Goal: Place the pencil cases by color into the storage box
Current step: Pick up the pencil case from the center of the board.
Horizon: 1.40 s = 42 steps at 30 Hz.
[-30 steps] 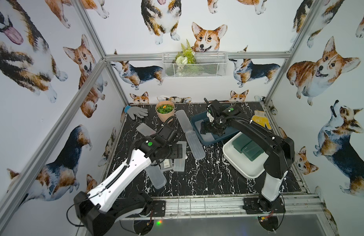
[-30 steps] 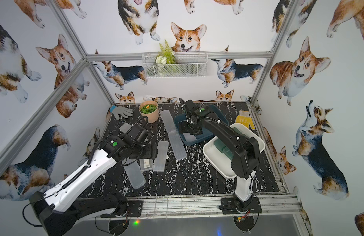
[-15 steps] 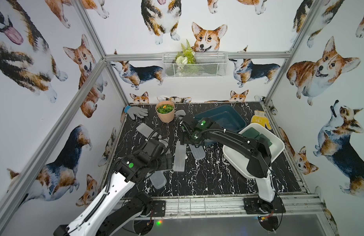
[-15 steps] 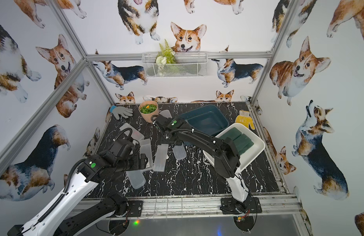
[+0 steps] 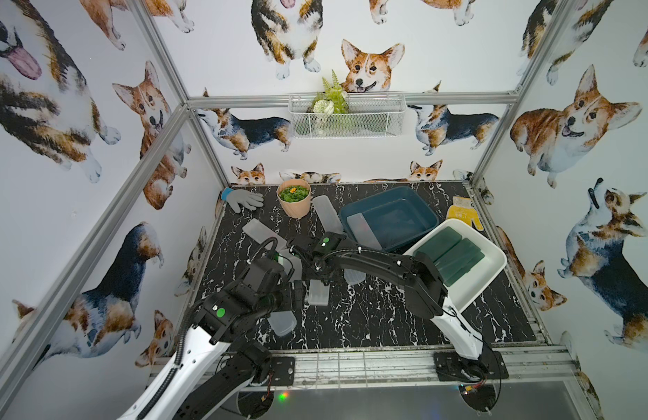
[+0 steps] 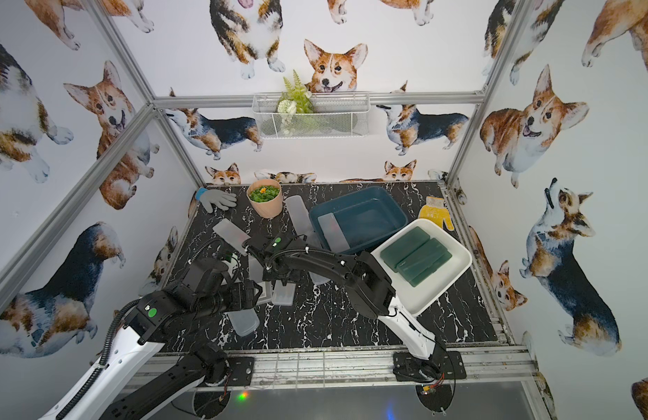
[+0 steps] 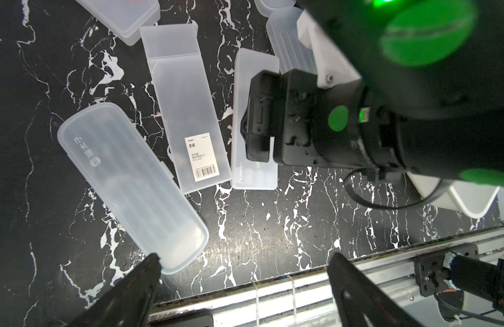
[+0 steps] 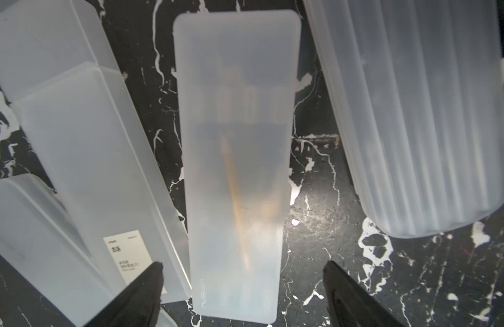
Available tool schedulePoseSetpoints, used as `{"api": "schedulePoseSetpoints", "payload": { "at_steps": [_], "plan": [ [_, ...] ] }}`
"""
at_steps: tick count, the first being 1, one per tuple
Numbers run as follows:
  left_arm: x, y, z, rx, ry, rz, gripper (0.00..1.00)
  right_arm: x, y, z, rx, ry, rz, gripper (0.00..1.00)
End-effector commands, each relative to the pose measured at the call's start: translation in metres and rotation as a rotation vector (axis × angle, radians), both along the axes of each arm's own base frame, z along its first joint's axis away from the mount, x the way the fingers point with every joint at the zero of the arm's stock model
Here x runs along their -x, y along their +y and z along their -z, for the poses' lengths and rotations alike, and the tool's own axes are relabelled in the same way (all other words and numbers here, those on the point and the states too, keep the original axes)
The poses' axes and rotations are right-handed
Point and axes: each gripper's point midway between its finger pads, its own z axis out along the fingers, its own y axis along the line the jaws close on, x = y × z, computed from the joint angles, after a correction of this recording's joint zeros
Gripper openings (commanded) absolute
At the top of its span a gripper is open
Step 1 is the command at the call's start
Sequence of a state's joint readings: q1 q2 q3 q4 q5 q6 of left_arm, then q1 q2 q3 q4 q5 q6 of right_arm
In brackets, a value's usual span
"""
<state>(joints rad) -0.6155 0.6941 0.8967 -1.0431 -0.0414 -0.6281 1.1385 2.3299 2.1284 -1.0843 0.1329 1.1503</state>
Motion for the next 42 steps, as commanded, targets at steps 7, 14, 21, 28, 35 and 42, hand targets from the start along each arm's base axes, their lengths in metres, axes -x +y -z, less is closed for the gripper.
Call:
{"api": "schedulePoseSetpoints", "payload": {
  "at_steps": [7, 14, 21, 28, 35, 42],
  "plan": [
    [-0.013, -0.016, -0.029, 0.103, -0.122, 0.04, 0.95, -0.008, 0.005, 0.017, -0.017, 0.025, 0.054, 0.9],
    [-0.018, -0.02, -0.038, 0.118, -0.155, 0.059, 0.95, -0.021, 0.009, 0.026, -0.03, 0.035, 0.042, 0.9],
    [-0.02, -0.023, -0.046, 0.145, -0.179, 0.071, 0.95, -0.038, 0.006, 0.034, -0.029, 0.033, 0.037, 0.9],
    [-0.024, -0.029, -0.056, 0.182, -0.212, 0.097, 0.96, -0.052, 0.005, 0.039, -0.024, 0.03, 0.027, 0.9],
    [-0.034, -0.026, -0.056, 0.227, -0.194, 0.077, 0.96, -0.062, 0.003, 0.045, 0.002, 0.021, 0.009, 0.9],
    [-0.042, -0.018, -0.043, 0.175, -0.159, 0.037, 0.96, -0.072, 0.004, 0.046, 0.021, 0.001, -0.013, 0.89]
  ]
}}
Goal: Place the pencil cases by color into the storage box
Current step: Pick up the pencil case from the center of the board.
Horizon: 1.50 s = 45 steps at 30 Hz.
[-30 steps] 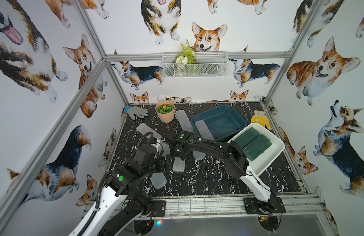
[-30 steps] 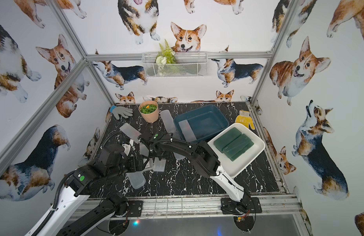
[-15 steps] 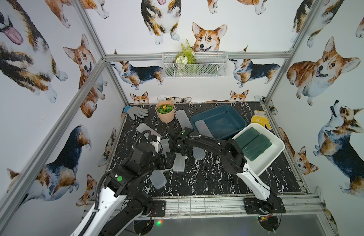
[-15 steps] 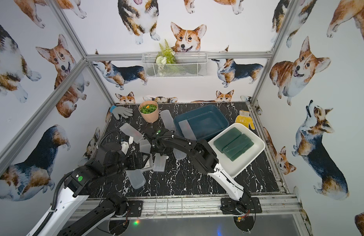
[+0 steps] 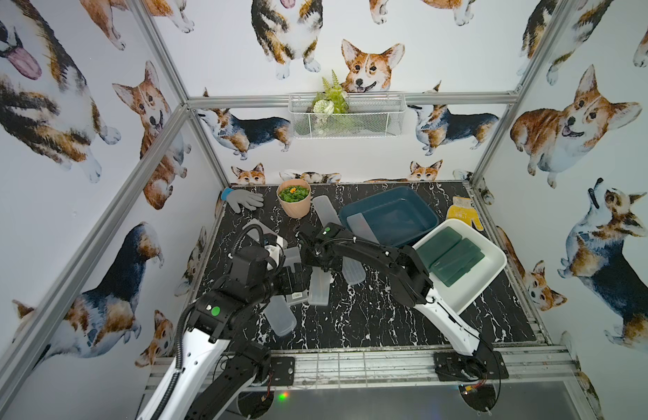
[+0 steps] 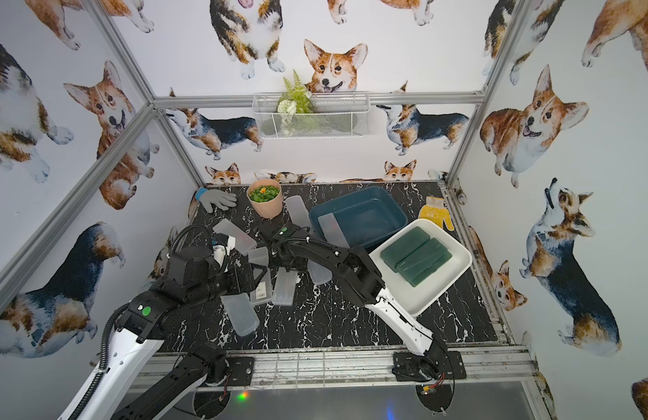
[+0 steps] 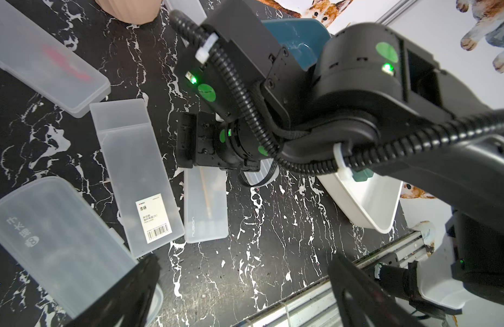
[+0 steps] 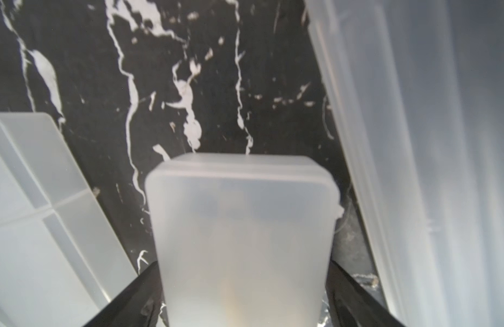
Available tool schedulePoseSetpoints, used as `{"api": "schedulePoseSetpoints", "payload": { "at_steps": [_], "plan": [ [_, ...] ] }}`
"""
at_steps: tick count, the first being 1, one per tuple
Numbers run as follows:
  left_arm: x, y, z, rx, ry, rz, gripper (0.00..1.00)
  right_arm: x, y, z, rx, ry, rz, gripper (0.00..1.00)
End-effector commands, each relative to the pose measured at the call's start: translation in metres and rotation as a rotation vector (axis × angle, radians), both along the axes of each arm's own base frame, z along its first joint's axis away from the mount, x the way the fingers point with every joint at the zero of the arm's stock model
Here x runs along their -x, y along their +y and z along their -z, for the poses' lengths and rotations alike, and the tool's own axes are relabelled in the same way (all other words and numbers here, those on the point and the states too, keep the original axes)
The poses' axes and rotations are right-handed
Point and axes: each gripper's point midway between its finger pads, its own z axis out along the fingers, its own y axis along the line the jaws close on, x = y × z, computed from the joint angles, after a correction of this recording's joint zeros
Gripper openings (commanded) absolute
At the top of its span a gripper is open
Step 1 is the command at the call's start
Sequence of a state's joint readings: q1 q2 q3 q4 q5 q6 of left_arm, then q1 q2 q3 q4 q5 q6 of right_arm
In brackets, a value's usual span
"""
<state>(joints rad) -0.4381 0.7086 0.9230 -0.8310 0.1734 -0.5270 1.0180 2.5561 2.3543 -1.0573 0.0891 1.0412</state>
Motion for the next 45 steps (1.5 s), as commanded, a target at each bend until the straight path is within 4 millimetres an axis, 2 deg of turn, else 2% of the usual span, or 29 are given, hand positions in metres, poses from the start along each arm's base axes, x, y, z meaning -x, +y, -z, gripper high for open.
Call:
{"api": "schedulePoseSetpoints", "payload": {
  "at_steps": [1, 13, 19, 24, 29, 38, 41, 45],
  "plan": [
    [-0.007, 0.004, 0.005, -0.024, 0.006, -0.021, 0.96, -0.003, -0.007, 0.002, 0.051, -0.011, -0.023, 0.89],
    [-0.02, 0.021, 0.008, -0.032, 0.024, -0.114, 0.96, -0.004, -0.01, 0.015, 0.074, 0.021, -0.052, 0.81],
    [-0.027, 0.029, 0.006, -0.039, 0.038, -0.162, 0.96, -0.001, -0.007, 0.021, 0.072, 0.043, -0.071, 0.71],
    [-0.031, 0.033, 0.003, -0.032, 0.041, -0.188, 0.96, -0.011, -0.004, 0.009, 0.042, 0.022, -0.08, 0.6],
    [-0.039, 0.032, -0.003, -0.023, 0.036, -0.202, 0.96, -0.027, 0.001, -0.023, -0.03, -0.024, -0.089, 0.54],
    [-0.062, 0.029, -0.019, -0.046, 0.03, -0.203, 0.95, -0.048, -0.002, -0.092, -0.116, -0.147, -0.134, 0.53],
    [-0.071, 0.025, -0.025, -0.055, 0.028, -0.188, 0.95, -0.059, -0.007, -0.126, -0.139, -0.23, -0.16, 0.52],
    [-0.084, 0.021, -0.031, -0.071, 0.028, -0.17, 0.95, -0.084, -0.027, -0.172, -0.175, -0.34, -0.152, 0.52]
  ]
}}
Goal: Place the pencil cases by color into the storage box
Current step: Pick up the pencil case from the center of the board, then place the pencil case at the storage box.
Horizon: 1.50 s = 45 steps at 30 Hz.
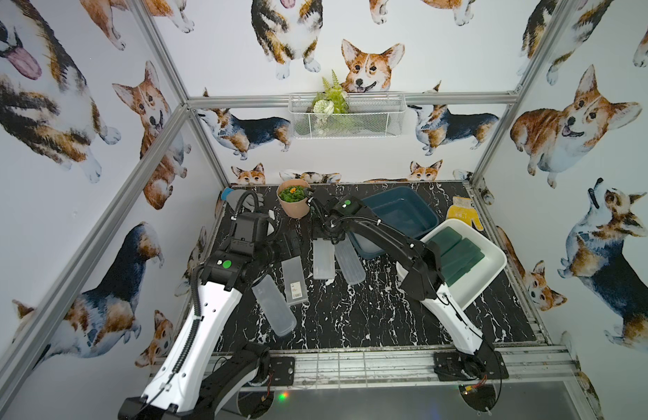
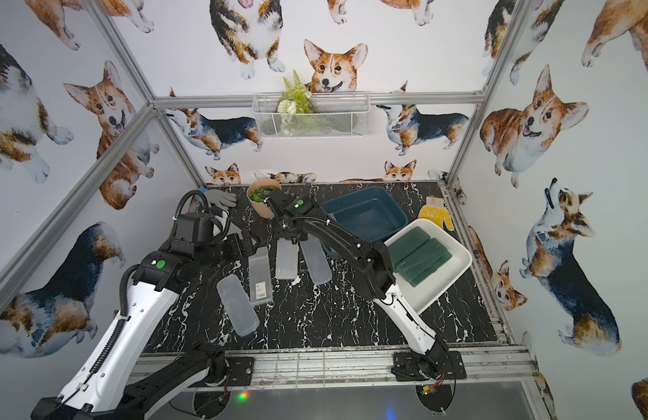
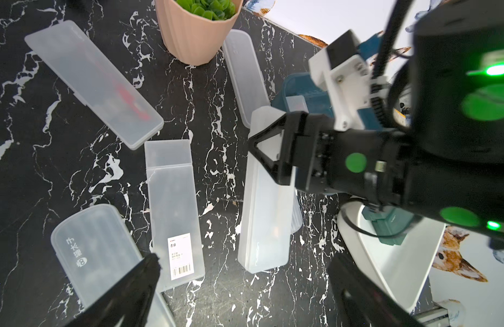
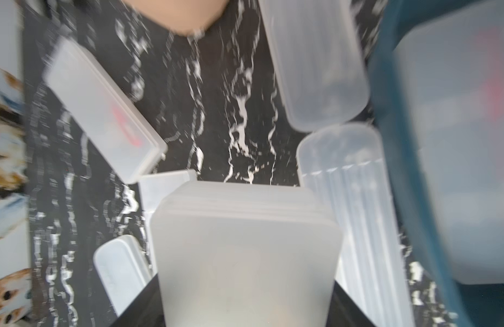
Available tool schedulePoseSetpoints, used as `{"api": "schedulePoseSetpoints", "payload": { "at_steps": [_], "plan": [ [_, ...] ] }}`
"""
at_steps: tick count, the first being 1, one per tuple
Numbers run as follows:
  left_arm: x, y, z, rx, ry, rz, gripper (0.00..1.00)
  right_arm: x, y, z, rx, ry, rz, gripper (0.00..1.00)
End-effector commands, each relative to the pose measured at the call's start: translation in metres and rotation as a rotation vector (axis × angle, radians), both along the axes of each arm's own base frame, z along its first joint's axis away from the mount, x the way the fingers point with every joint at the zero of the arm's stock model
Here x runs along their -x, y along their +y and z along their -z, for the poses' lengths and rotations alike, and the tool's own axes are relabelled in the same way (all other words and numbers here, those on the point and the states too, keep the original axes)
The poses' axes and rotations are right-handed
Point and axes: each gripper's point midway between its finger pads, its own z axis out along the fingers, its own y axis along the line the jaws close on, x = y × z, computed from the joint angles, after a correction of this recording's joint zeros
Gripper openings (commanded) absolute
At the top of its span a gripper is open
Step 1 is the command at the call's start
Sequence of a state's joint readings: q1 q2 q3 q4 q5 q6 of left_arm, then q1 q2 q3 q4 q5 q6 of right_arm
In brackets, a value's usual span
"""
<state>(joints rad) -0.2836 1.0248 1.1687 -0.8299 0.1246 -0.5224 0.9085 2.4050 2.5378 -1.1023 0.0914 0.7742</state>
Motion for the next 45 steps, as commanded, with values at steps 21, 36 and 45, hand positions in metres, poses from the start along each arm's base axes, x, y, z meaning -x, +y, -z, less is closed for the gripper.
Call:
{"api": "schedulePoseSetpoints", "payload": {
  "at_steps": [21, 36, 45],
  "plan": [
    [-0.061, -0.053, -0.012, -0.129, -0.003, 0.184, 0.94, -0.158, -0.19, -0.059, 0.032, -0.287, 0.052, 0.53],
    [-0.066, -0.077, -0.007, -0.147, -0.04, 0.261, 0.94, -0.179, -0.201, 0.014, 0.242, -0.273, -0.183, 0.55],
    [-0.063, -0.081, -0.005, -0.137, -0.04, 0.277, 0.94, -0.176, -0.206, 0.051, 0.257, -0.202, -0.2, 0.55]
  ]
}}
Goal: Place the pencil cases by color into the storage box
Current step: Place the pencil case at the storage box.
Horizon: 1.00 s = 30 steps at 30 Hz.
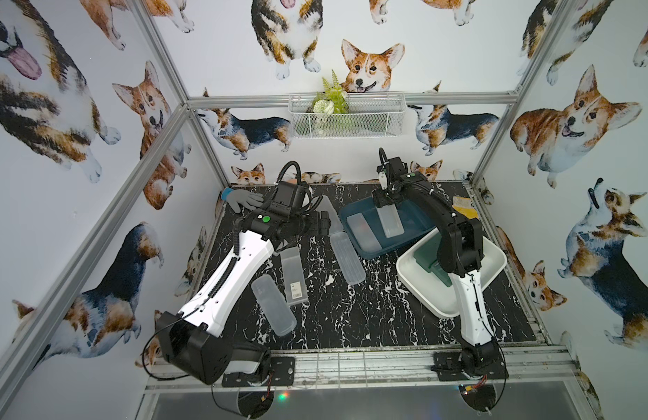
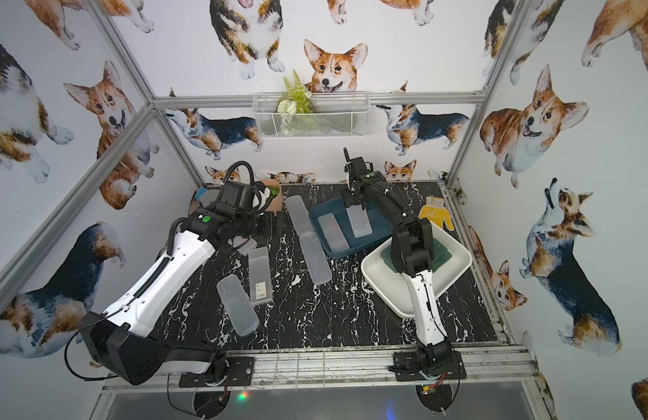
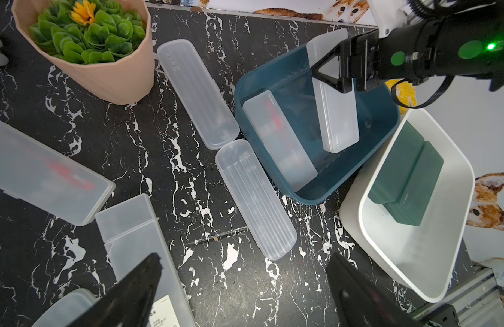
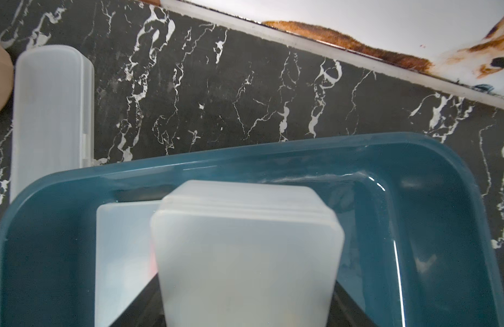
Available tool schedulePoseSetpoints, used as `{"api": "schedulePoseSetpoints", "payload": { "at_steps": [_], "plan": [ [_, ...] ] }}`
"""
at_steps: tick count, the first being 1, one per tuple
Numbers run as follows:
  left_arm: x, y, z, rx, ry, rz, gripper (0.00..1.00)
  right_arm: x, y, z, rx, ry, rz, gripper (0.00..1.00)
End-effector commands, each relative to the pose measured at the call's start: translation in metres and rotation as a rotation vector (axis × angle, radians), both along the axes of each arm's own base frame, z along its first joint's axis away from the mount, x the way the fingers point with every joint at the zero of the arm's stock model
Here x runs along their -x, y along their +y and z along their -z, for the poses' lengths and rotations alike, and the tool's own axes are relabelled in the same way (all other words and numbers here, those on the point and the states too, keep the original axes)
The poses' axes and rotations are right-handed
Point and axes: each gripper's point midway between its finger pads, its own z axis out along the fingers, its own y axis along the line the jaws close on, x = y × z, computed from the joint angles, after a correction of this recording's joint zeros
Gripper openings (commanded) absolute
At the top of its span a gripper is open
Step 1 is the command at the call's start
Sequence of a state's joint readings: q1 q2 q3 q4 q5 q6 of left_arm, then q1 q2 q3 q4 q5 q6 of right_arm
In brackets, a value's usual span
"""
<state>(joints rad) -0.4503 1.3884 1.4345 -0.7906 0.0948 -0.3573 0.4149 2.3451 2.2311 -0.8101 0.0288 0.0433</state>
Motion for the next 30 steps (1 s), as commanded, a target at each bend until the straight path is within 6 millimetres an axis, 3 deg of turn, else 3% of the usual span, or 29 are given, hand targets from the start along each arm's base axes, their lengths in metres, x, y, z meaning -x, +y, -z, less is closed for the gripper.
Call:
{"api": "schedulePoseSetpoints", "payload": {
  "at_steps": [1, 12, 30],
  "plan": [
    [-0.003, -0.005, -0.004, 0.006, -0.024, 0.019, 0.94, -0.001, 0.003, 0.01, 0.007, 0.002, -0.033, 0.55],
    [-0.005, -0.013, -0.003, 0.005, -0.027, 0.04, 0.94, 0.01, 0.008, 0.029, -0.003, 0.072, -0.049, 0.55],
    [0.001, -0.003, -0.002, -0.02, -0.028, 0.01, 0.94, 0.027, 0.028, 0.066, -0.01, 0.157, -0.06, 0.57]
  ]
}}
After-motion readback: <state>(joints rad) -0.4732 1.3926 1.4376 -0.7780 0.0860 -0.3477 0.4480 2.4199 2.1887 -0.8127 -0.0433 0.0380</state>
